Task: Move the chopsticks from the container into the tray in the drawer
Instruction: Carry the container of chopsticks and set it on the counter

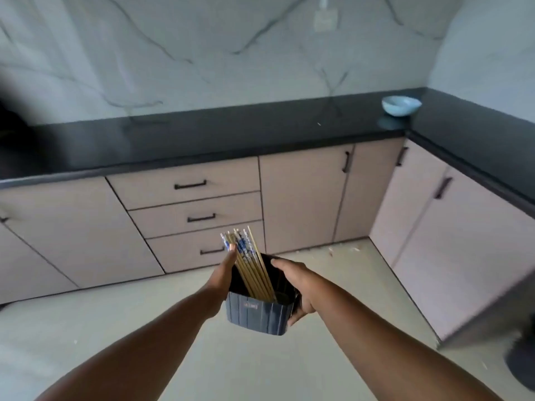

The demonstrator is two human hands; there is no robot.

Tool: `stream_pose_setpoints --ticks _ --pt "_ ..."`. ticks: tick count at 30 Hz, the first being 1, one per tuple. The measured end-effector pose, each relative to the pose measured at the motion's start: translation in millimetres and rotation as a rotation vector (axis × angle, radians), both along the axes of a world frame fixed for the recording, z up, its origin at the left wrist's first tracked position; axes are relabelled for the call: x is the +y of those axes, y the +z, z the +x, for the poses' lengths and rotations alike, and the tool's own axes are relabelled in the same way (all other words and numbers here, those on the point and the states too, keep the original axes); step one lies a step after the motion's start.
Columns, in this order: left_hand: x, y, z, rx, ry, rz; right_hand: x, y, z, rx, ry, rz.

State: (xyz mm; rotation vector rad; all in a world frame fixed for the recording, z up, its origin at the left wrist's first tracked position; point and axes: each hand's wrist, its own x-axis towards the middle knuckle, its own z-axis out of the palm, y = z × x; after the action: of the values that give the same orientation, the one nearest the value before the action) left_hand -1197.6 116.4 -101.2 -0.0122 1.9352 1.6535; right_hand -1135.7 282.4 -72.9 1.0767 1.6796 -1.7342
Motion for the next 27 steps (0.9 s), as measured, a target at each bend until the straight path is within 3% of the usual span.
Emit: stream_pose_setpoints --ticks 6,15,27 --pt "-11 33 -74 0.069 0.202 0.067 -10 43 -115 0.077 0.180 0.123" --pt "-69 55 -212 0.184 0.305 0.130 -69 65 -261 0.226 0.294 0.200" --pt "-109 128 -437 0.278 0.321 0.232 -110 127 -457 0.554 0.174 0.300"
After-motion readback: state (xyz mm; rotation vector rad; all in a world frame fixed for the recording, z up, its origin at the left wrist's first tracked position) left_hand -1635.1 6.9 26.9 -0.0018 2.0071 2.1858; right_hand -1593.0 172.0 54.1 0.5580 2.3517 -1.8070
